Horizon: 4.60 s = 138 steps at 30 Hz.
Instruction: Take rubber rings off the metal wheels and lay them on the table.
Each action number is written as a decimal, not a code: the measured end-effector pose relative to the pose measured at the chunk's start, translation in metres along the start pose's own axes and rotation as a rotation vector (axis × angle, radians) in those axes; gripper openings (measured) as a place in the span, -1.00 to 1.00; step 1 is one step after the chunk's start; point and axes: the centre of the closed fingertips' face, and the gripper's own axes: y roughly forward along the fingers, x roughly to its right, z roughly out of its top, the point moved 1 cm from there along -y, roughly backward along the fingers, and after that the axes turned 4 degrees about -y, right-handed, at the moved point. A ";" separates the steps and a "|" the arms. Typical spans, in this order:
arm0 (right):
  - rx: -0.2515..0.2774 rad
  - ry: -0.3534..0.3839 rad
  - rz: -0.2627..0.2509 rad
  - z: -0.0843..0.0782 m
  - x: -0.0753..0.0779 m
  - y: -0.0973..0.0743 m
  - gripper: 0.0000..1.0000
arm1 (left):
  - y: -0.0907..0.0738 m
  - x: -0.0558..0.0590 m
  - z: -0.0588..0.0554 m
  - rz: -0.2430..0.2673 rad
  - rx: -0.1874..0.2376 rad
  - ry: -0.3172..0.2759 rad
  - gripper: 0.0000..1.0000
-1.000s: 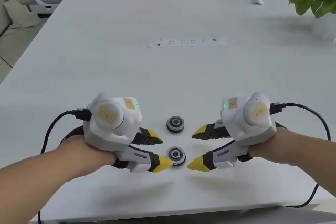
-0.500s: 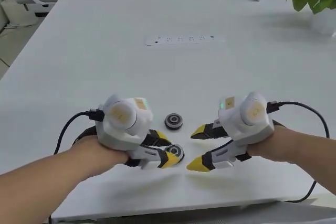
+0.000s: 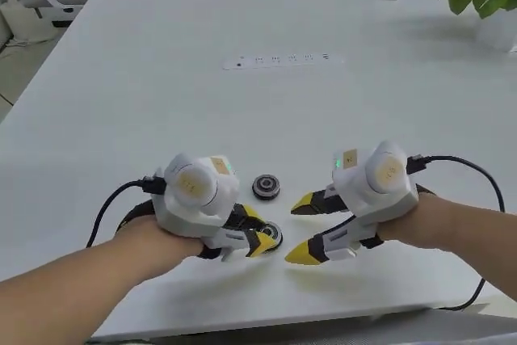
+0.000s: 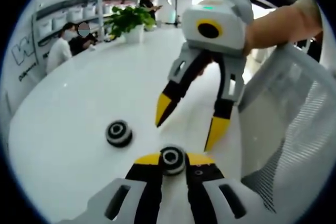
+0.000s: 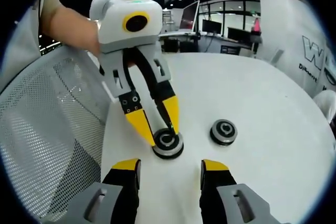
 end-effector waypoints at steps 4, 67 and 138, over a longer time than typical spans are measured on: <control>0.000 0.001 0.000 0.000 0.000 0.000 -0.14 | 0.001 -0.001 0.000 0.018 0.002 0.018 -0.66; 0.063 0.181 0.017 0.001 -0.005 0.014 -0.76 | 0.002 -0.004 -0.003 0.060 0.023 0.021 -0.73; 0.098 0.315 -0.022 0.008 0.006 0.000 -1.00 | 0.005 0.000 -0.002 0.091 0.004 0.048 -0.77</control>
